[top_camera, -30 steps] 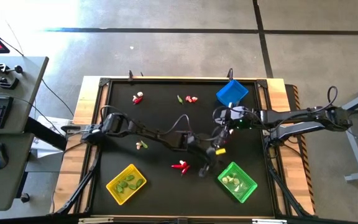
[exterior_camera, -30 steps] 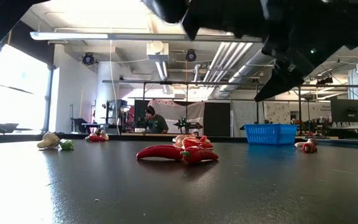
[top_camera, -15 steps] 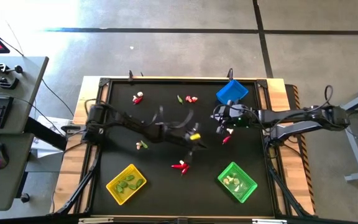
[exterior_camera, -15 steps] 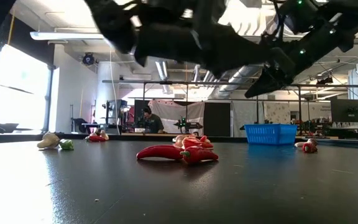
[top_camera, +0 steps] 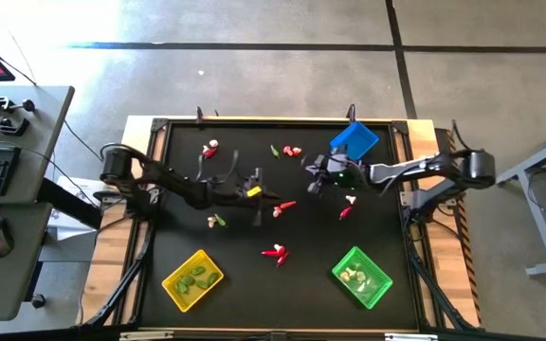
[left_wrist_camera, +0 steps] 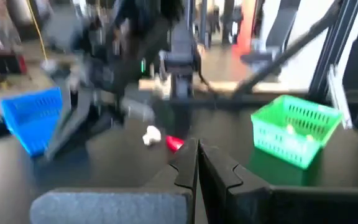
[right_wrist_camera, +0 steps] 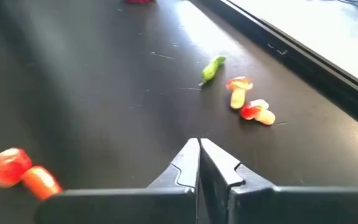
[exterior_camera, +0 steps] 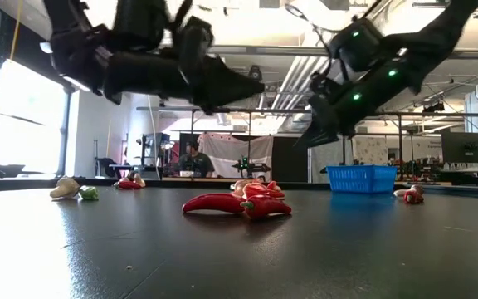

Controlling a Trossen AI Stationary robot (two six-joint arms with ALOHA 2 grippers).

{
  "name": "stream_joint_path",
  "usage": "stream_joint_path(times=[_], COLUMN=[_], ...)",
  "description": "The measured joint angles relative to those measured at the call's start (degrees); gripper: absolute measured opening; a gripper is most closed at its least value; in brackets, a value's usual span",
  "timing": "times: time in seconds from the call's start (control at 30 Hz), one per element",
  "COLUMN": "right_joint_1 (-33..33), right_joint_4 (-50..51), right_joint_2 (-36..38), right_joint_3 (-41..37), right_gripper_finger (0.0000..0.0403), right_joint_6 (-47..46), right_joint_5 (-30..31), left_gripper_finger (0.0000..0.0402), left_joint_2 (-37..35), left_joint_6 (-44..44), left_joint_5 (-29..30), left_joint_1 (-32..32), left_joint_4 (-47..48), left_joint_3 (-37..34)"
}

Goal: Sort produce into baskets
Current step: Put the red mushroom into the green bin

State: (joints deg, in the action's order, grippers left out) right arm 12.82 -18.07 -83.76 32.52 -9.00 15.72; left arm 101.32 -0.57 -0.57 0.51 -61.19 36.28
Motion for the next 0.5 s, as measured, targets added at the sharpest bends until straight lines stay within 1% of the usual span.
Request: stream_joint_path(times=[0.13, 0.27, 0.4, 0.5], right_joint_1=[1.39, 3.1, 5.17, 6.69], right_joint_4=[0.17, 1.53, 4.05, 5.19], right_joint_2=[-4.41, -8.92, -13.09, -15.44], right_joint_3=[3.43, 7.22, 11.09, 13.77], right_gripper_finger=[0.0033, 0.0084, 0.0132, 0.0156], right_joint_6=[-0.11, -0.41, -0.06, -0.03], right_joint_5=[0.69, 0.73, 0.77, 0.73], left_gripper_finger=[0.0, 0.0, 0.0, 0.0], left_joint_2=[-1.91, -2.3, -2.36, -2.71], left_joint_6=[0.16, -0.05, -0.7, -0.9], left_joint_5=[0.02, 0.02, 0.03, 0.0], left_joint_1=[1.34, 2.67, 4.27, 5.31], left_joint_4=[-6.27, -12.89, -15.67, -16.86], left_joint_3=[-5.59, -10.39, -13.91, -15.55])
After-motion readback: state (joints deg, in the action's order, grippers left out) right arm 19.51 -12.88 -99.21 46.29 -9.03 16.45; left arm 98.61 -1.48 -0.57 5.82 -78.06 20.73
